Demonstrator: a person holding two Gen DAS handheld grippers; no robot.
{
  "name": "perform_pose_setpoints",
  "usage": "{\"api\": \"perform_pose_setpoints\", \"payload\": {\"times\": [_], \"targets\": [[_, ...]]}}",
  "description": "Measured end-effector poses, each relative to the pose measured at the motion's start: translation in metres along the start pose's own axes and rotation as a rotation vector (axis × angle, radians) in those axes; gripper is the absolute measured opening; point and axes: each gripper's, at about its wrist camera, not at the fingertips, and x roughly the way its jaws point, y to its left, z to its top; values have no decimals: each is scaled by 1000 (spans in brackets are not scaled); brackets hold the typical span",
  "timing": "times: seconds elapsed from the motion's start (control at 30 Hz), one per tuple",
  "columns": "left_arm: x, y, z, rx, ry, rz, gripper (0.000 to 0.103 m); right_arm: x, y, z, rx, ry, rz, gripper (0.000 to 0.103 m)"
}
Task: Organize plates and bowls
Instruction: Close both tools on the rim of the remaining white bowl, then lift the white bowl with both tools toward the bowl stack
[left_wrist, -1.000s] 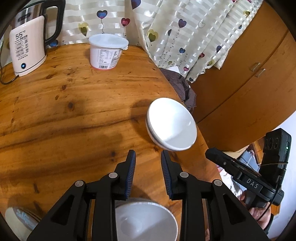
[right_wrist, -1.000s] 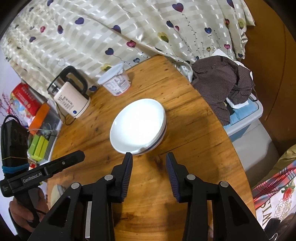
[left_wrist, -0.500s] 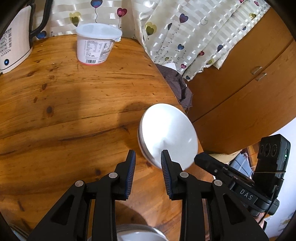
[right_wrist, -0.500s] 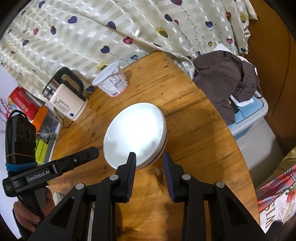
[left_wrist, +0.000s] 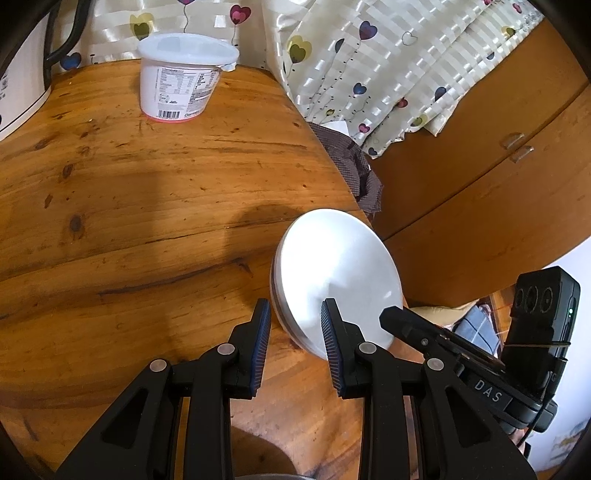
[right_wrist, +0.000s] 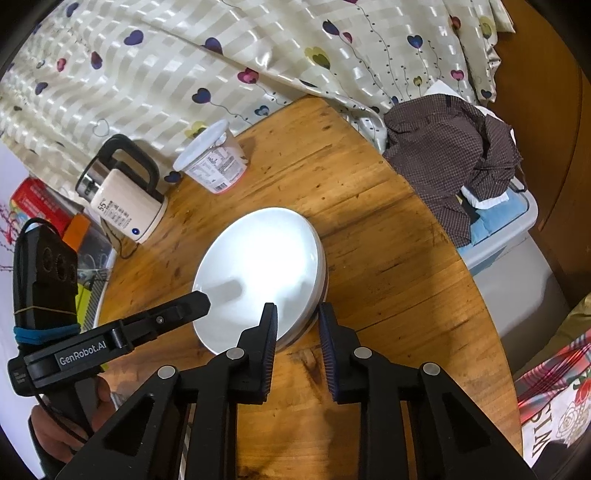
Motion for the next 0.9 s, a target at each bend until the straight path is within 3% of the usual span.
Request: {"api": "perform_pose_setpoints", "payload": {"times": [0.9], "targets": [[-28,-11,-15,42,-49,9,29,-29,21,-10,-37,-37,-5,21]]}}
